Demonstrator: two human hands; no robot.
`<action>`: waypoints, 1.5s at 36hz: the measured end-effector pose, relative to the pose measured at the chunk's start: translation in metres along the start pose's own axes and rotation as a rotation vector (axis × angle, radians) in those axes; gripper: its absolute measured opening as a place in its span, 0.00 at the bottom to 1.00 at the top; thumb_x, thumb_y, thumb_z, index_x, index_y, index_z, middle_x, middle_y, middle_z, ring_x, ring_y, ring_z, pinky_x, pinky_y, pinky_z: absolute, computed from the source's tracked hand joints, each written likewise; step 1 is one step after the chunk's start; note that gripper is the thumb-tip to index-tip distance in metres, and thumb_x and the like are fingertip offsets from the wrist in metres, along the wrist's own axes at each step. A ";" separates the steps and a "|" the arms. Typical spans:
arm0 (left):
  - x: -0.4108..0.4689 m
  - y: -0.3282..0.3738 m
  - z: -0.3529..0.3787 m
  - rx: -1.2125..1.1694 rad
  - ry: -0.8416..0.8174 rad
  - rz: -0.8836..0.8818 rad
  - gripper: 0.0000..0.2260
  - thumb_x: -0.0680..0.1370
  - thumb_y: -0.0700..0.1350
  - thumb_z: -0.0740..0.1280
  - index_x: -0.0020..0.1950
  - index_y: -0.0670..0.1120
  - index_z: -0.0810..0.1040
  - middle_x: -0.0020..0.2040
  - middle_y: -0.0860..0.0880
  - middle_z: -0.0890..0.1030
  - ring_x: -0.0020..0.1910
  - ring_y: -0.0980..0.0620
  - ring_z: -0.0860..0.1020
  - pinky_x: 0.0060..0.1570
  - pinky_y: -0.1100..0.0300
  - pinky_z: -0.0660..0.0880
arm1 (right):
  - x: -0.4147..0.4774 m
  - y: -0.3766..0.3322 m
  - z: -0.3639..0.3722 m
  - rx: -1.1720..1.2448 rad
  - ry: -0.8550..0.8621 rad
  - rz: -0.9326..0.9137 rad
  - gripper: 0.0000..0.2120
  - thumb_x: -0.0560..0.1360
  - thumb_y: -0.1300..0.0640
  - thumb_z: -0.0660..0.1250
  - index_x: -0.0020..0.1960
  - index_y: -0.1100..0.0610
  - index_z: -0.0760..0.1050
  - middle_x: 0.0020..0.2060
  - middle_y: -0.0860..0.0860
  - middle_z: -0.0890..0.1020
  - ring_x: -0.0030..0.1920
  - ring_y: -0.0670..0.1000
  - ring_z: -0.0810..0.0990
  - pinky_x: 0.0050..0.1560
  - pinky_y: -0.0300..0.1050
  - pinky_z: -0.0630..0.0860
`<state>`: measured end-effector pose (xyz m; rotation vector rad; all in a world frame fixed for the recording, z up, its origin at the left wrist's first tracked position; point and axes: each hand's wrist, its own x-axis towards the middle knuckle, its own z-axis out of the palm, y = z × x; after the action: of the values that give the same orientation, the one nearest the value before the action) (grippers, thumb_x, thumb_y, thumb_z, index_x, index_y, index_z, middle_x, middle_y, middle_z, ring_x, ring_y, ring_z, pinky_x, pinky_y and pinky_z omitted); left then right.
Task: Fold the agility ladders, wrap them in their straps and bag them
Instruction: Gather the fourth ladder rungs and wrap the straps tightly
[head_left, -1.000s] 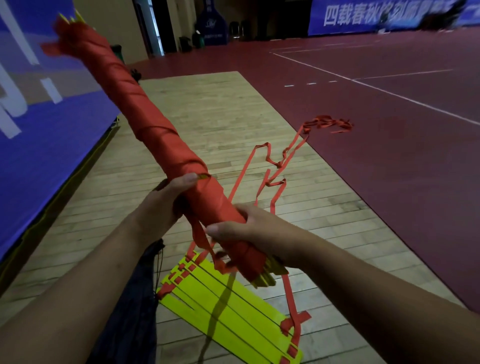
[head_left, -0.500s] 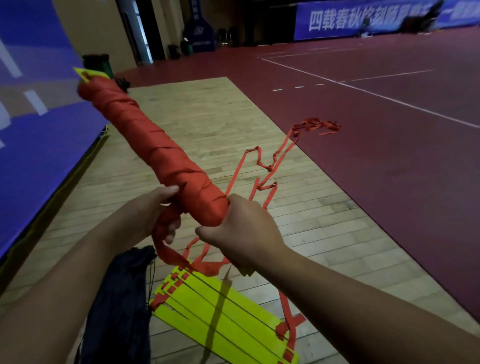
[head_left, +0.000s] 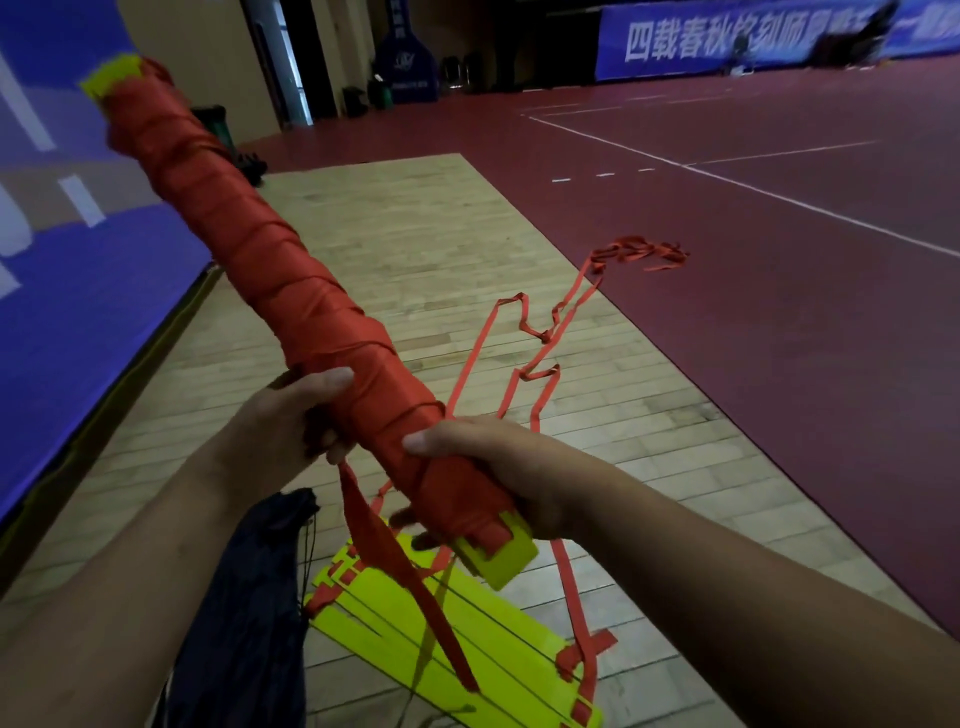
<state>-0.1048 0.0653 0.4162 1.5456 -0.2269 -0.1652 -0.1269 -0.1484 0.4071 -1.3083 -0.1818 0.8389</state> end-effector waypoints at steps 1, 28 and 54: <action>-0.001 0.000 0.000 0.000 -0.016 -0.006 0.09 0.71 0.48 0.64 0.32 0.53 0.82 0.25 0.50 0.68 0.23 0.54 0.70 0.25 0.63 0.71 | -0.002 0.001 0.001 0.034 -0.076 0.043 0.18 0.69 0.53 0.73 0.55 0.61 0.78 0.49 0.62 0.82 0.50 0.64 0.81 0.51 0.56 0.80; 0.012 -0.016 0.026 0.167 0.219 -0.145 0.25 0.61 0.56 0.75 0.51 0.42 0.81 0.48 0.37 0.85 0.49 0.37 0.83 0.52 0.47 0.80 | 0.018 0.034 0.031 -0.817 0.631 -0.382 0.26 0.72 0.43 0.73 0.61 0.53 0.65 0.52 0.50 0.75 0.49 0.52 0.80 0.45 0.48 0.78; 0.018 -0.021 0.038 0.331 0.077 -0.360 0.31 0.63 0.72 0.65 0.43 0.43 0.76 0.30 0.47 0.73 0.24 0.52 0.71 0.27 0.63 0.70 | 0.015 0.018 0.022 -1.029 0.695 -0.106 0.19 0.72 0.52 0.71 0.58 0.59 0.69 0.46 0.56 0.82 0.44 0.60 0.85 0.43 0.51 0.81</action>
<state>-0.0963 0.0237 0.3960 1.9112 0.0933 -0.3644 -0.1369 -0.1217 0.3922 -2.4481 -0.1224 0.1047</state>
